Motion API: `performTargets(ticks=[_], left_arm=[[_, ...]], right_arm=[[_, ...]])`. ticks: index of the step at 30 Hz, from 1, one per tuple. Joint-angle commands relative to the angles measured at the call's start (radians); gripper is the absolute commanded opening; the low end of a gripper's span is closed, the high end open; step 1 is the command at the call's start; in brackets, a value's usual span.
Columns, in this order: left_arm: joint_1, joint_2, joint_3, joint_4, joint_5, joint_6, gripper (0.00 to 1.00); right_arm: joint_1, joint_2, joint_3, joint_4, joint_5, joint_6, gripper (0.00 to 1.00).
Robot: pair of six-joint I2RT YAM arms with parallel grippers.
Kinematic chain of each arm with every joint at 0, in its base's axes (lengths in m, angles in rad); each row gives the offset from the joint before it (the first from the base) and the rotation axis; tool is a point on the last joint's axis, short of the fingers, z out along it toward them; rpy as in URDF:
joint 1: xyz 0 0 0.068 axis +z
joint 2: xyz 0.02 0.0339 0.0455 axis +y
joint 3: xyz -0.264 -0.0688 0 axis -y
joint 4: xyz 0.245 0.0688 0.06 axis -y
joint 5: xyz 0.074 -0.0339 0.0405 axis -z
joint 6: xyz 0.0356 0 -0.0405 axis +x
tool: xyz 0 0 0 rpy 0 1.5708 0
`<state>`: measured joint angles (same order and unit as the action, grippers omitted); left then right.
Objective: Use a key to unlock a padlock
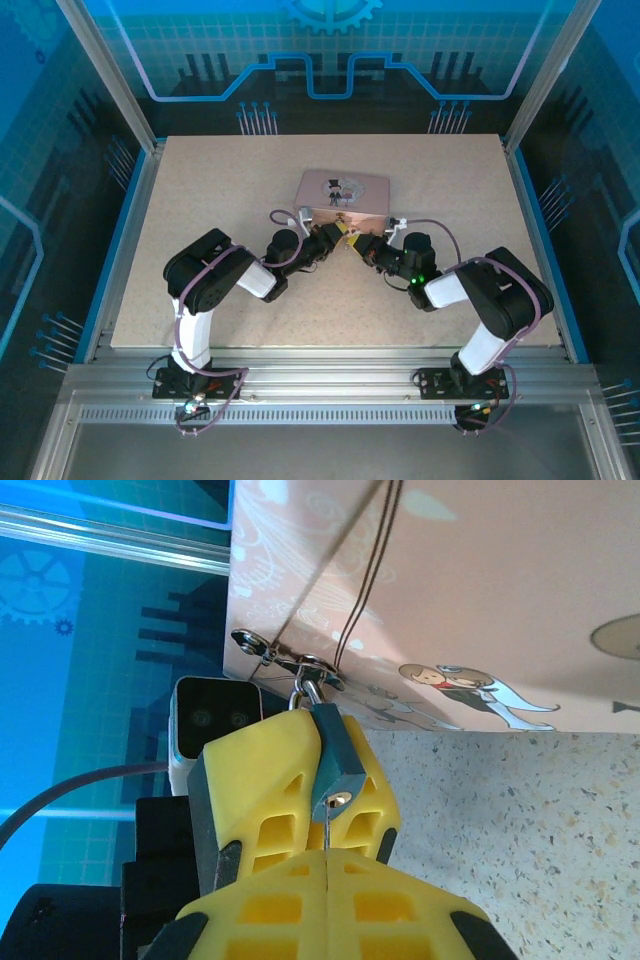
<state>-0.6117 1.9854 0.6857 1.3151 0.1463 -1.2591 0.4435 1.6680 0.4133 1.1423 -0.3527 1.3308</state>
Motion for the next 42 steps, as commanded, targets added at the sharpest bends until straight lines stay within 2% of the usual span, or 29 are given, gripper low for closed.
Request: performTargets(ticks=[1,21,32,37,42], left_arm=[[-0.002,0.002,0.025,0.084,0.033,-0.015,0.05],[-0.003,0.0,0.035,0.084,0.062,-0.02,0.04],[-0.012,-0.004,0.046,0.085,0.055,-0.016,0.02],[-0.016,-0.011,0.047,0.084,0.058,-0.014,0.02],[-0.02,-0.013,0.046,0.084,0.062,-0.016,0.01]], right_arm=[[-0.014,0.009,0.025,0.011,-0.014,-0.021,0.0],[-0.052,0.033,0.061,0.026,-0.027,0.016,0.0],[-0.011,0.086,0.022,0.117,0.061,0.267,0.0],[0.004,0.1,0.032,0.099,0.084,0.273,0.0],[0.006,0.161,0.049,0.16,0.094,0.366,0.0]])
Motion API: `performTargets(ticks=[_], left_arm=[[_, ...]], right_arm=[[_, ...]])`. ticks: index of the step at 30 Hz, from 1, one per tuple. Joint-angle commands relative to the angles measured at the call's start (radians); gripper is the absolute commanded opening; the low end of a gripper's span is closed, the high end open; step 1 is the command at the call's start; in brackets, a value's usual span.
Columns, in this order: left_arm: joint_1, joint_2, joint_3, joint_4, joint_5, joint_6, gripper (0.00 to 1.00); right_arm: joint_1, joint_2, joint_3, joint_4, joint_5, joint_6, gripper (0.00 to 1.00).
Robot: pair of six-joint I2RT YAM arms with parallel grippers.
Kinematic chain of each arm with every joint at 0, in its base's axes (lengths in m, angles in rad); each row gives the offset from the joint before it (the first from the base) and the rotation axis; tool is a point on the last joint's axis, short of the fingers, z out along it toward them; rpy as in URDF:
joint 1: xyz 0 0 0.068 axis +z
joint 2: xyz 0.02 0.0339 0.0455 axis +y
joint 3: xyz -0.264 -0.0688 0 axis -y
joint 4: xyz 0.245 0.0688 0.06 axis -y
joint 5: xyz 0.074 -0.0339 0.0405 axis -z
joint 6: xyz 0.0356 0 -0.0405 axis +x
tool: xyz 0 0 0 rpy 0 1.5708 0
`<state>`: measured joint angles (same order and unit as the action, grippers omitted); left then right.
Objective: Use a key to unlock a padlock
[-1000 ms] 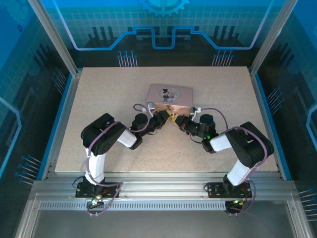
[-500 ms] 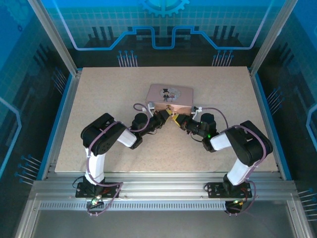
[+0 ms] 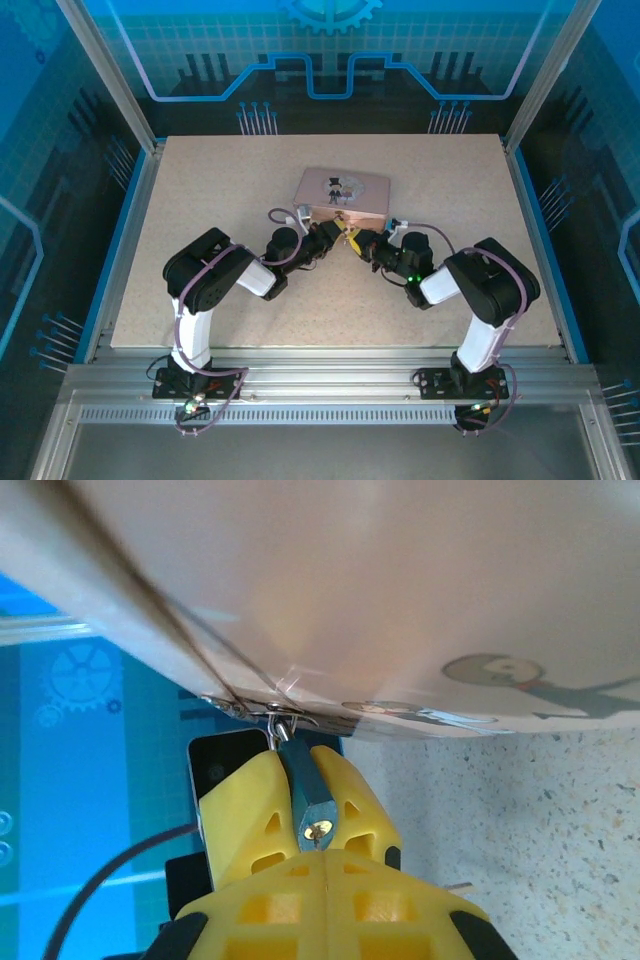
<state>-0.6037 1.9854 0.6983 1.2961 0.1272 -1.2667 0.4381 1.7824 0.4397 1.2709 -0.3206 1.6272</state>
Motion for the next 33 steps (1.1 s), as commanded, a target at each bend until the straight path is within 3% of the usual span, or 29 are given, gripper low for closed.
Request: performTargets(ticks=[1,4,10,14,22,29,33], left_arm=[[-0.03,-0.014,0.032,0.103,0.081,-0.008,0.0],[-0.031,-0.017,0.033,0.103,0.085,-0.009,0.0],[-0.034,-0.017,0.044,0.104,0.101,-0.011,0.0],[-0.039,-0.016,0.049,0.103,0.12,-0.011,0.0],[-0.047,-0.023,0.033,0.103,0.137,-0.005,0.0],[-0.047,-0.028,0.026,0.103,0.138,-0.001,0.0],[-0.028,-0.021,0.001,0.103,0.11,-0.004,0.0]], right_arm=[[0.021,0.051,0.026,0.024,0.073,0.075,0.0],[0.049,0.03,0.037,-0.063,0.096,0.026,0.0],[0.065,0.093,0.052,0.026,0.14,0.034,0.0],[0.054,0.068,0.075,-0.089,0.184,0.031,0.0],[0.068,0.079,0.216,-0.137,0.153,0.094,0.0],[0.075,0.076,0.243,-0.227,0.12,0.027,0.0],[0.043,0.053,0.258,-0.296,0.021,-0.049,0.16]])
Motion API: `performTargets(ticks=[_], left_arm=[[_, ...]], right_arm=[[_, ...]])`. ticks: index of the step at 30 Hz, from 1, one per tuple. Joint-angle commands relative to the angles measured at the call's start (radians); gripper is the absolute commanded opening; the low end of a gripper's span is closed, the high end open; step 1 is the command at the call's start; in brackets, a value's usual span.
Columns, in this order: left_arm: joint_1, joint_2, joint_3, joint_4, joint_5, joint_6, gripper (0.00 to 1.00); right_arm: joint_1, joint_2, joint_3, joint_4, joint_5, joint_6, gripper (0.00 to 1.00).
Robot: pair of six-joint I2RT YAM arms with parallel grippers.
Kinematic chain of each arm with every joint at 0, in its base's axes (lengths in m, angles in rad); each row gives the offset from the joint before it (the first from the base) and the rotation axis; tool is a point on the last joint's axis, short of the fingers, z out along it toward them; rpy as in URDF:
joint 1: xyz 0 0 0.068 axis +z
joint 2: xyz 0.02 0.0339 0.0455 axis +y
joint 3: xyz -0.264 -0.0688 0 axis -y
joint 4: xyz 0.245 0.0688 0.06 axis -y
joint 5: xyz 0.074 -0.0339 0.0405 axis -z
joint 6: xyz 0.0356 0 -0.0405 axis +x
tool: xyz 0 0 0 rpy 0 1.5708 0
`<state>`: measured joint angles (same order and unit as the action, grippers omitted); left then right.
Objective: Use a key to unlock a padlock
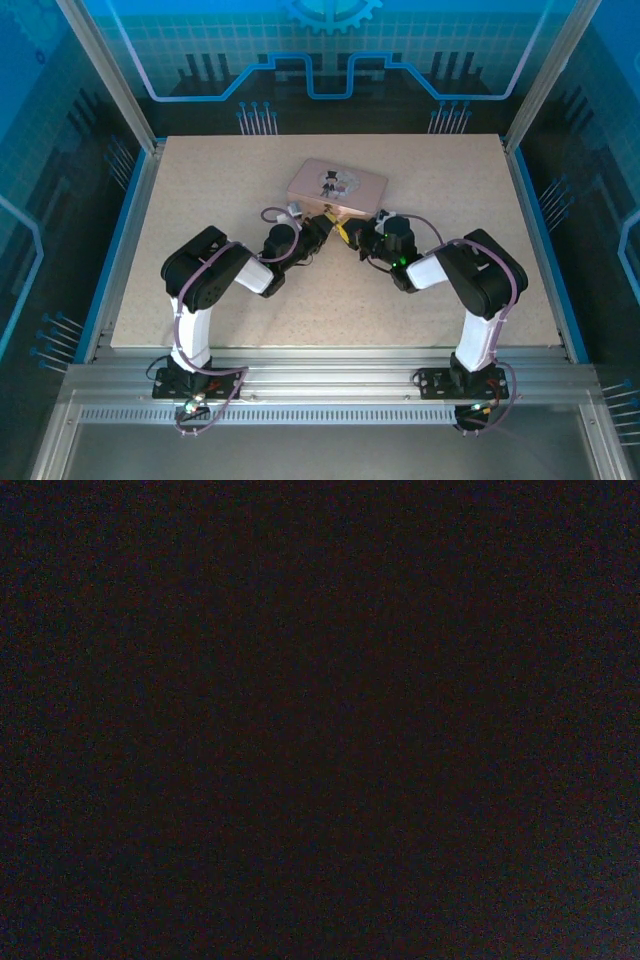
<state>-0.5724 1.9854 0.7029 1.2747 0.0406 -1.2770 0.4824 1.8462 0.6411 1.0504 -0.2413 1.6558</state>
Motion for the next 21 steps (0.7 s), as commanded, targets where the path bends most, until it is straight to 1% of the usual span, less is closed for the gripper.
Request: performTargets(ticks=[1,2,4,5,7,9,11,12,14,17,21], left_arm=[[-0.052,-0.02,-0.012,0.124,0.185,0.006,0.0],[-0.044,-0.02,-0.021,0.124,0.177,0.011,0.0],[-0.031,-0.016,-0.036,0.124,0.165,0.014,0.0],[-0.026,-0.012,-0.038,0.124,0.164,0.014,0.0],[-0.023,-0.004,-0.042,0.124,0.16,0.01,0.0],[-0.021,0.003,-0.04,0.125,0.159,0.005,0.0],[-0.023,0.004,-0.036,0.125,0.161,0.002,0.0],[-0.022,0.004,-0.033,0.124,0.162,0.002,0.0],[-0.023,0.003,-0.033,0.124,0.159,0.004,0.0],[-0.023,0.003,-0.033,0.123,0.156,-0.002,0.0],[-0.021,-0.001,-0.033,0.123,0.16,-0.004,0.0]], right_arm=[[-0.014,-0.03,0.063,-0.127,-0.098,-0.124,0.21],[-0.028,-0.054,0.065,-0.196,-0.141,-0.168,0.25],[-0.055,-0.114,0.029,-0.287,-0.168,-0.258,0.31],[-0.073,-0.145,0.019,-0.379,-0.187,-0.314,0.32],[-0.105,-0.215,0.029,-0.593,-0.222,-0.455,0.33],[-0.126,-0.274,0.046,-0.762,-0.241,-0.601,0.33],[-0.133,-0.325,0.081,-0.974,-0.228,-0.751,0.32],[-0.134,-0.342,0.092,-1.032,-0.219,-0.805,0.32],[-0.143,-0.367,0.107,-1.115,-0.23,-0.892,0.32],[-0.139,-0.397,0.138,-1.215,-0.202,-1.007,0.32],[-0.1,-0.46,0.163,-1.287,-0.091,-1.144,0.32]])
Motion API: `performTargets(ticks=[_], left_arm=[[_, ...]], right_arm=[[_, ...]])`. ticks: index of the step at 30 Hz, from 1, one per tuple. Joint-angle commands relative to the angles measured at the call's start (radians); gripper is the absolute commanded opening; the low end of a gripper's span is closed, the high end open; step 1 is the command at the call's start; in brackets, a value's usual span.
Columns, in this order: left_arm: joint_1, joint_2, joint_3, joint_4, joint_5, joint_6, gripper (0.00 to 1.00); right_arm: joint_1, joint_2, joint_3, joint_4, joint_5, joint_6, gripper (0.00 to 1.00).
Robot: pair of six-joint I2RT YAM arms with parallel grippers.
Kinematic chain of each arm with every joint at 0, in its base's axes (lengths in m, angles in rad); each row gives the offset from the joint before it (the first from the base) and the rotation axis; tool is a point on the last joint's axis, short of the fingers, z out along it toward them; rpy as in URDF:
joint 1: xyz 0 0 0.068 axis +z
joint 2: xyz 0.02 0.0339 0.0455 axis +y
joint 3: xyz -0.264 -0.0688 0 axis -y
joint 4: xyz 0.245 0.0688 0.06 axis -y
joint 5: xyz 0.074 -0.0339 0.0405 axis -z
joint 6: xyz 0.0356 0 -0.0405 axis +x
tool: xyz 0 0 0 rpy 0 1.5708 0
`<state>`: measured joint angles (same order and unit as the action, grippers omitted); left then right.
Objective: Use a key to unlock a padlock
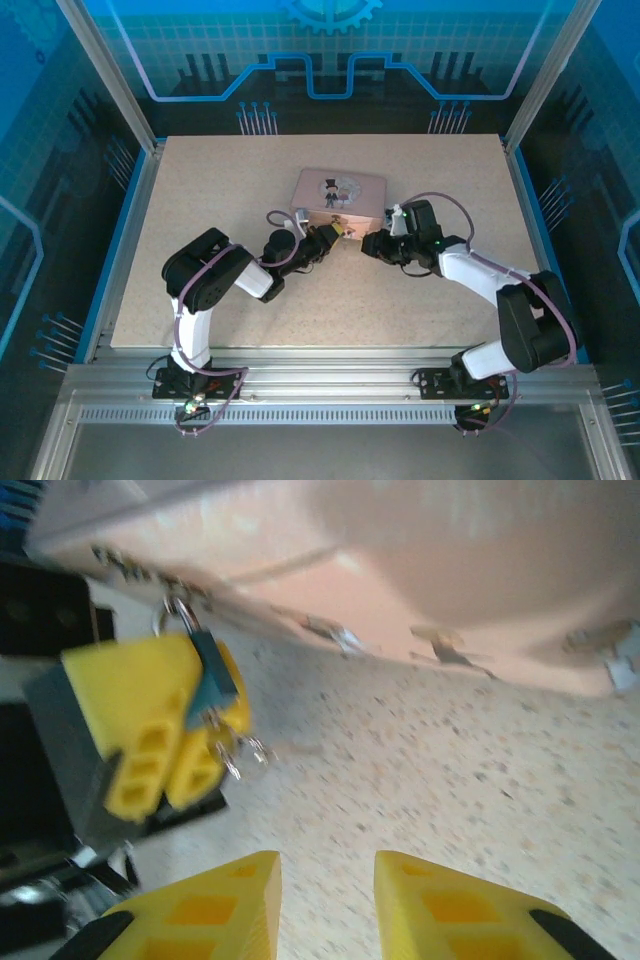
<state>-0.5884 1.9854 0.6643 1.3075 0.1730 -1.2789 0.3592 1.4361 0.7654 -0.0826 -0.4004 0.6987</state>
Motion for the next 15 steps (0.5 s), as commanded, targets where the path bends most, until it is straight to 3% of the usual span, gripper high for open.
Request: performTargets(ticks=[1,9,15], left_arm=[[-0.007,0.001,0.006,0.09,0.027,-0.005,0.0],[-0.007,-0.007,0.003,0.092,0.033,-0.02,0.0],[-0.006,-0.015,0.001,0.091,0.037,-0.028,0.0]], right_arm=[[0.043,-0.067,0.047,-0.168,0.11,-0.22,0.32],[0.178,-0.069,0.151,-0.183,0.303,-0.366,0.45],[0.215,0.055,0.26,-0.209,0.326,-0.425,0.39]])
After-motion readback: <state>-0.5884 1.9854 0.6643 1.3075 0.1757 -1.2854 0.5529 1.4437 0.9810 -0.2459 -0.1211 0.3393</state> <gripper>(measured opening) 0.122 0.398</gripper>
